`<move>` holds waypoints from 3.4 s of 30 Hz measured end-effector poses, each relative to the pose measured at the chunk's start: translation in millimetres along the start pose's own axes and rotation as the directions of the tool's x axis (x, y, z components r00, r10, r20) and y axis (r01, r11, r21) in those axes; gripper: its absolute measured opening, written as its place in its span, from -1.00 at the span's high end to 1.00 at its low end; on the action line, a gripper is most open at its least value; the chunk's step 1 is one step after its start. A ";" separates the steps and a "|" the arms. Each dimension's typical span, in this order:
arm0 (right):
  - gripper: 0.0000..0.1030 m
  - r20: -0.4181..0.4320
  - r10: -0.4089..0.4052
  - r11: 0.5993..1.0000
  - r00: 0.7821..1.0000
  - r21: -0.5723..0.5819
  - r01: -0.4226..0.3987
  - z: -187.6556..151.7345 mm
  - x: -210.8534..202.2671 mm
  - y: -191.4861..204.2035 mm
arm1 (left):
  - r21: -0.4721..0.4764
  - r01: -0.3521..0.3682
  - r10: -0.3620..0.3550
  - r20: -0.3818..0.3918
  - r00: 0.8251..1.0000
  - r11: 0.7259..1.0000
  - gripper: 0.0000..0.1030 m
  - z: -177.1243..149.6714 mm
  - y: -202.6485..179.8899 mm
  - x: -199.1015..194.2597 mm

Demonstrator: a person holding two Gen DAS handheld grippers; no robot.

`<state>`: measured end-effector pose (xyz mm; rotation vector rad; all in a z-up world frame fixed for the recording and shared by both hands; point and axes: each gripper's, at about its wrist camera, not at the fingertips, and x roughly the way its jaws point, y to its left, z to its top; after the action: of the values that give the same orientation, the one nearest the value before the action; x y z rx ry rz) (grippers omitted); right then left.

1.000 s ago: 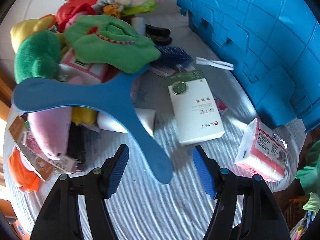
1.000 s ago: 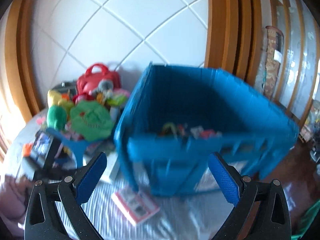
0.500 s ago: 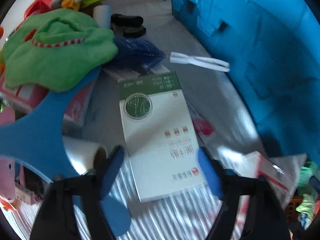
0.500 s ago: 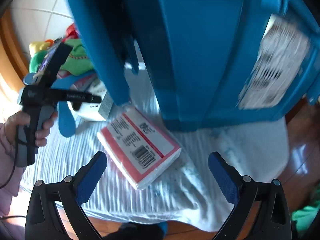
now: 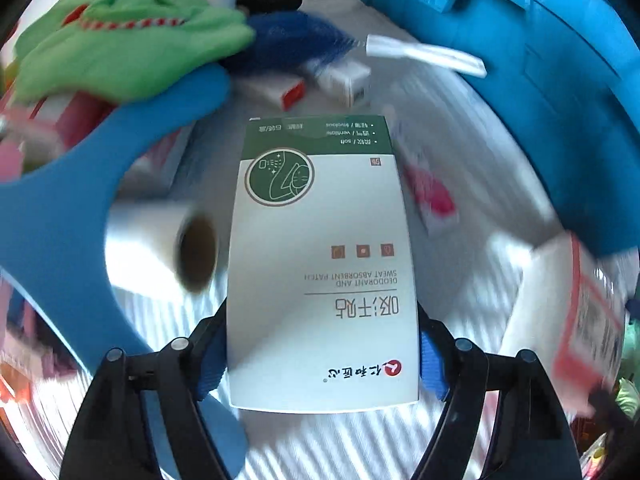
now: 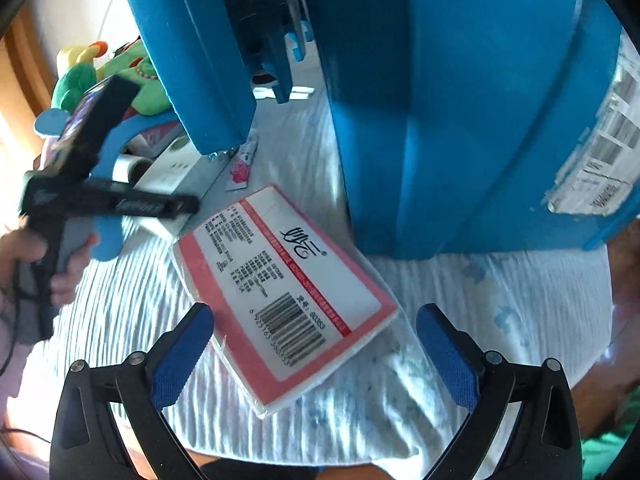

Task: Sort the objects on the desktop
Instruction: 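Grasp the white patch box with left tool while right tool grasps pink-white tissue pack, then lift both held packs over the blue bin and release them inside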

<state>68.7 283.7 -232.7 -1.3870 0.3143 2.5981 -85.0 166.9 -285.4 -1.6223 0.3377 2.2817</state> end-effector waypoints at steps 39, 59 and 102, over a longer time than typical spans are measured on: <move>-0.68 0.209 -0.024 0.934 0.978 -0.343 0.097 19.6 -67.0 137.1 | -0.199 -0.071 0.127 0.284 0.950 0.977 -0.46 -67.8 57.7 -192.4; -0.69 0.679 -0.083 0.931 0.730 -0.208 0.299 126.1 -217.5 177.8 | -0.180 -0.092 0.189 0.651 0.735 0.979 -0.46 -28.9 74.1 -357.3; -0.69 0.078 -0.360 0.923 0.930 -0.113 0.367 351.6 -29.0 -263.9 | 0.076 -0.249 0.232 0.178 0.956 0.966 -0.47 350.1 -247.1 -178.0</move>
<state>-127.8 630.2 -44.4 -1.2647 -0.1108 2.3721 -238.9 502.5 -4.4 -1.3950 0.6254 2.5158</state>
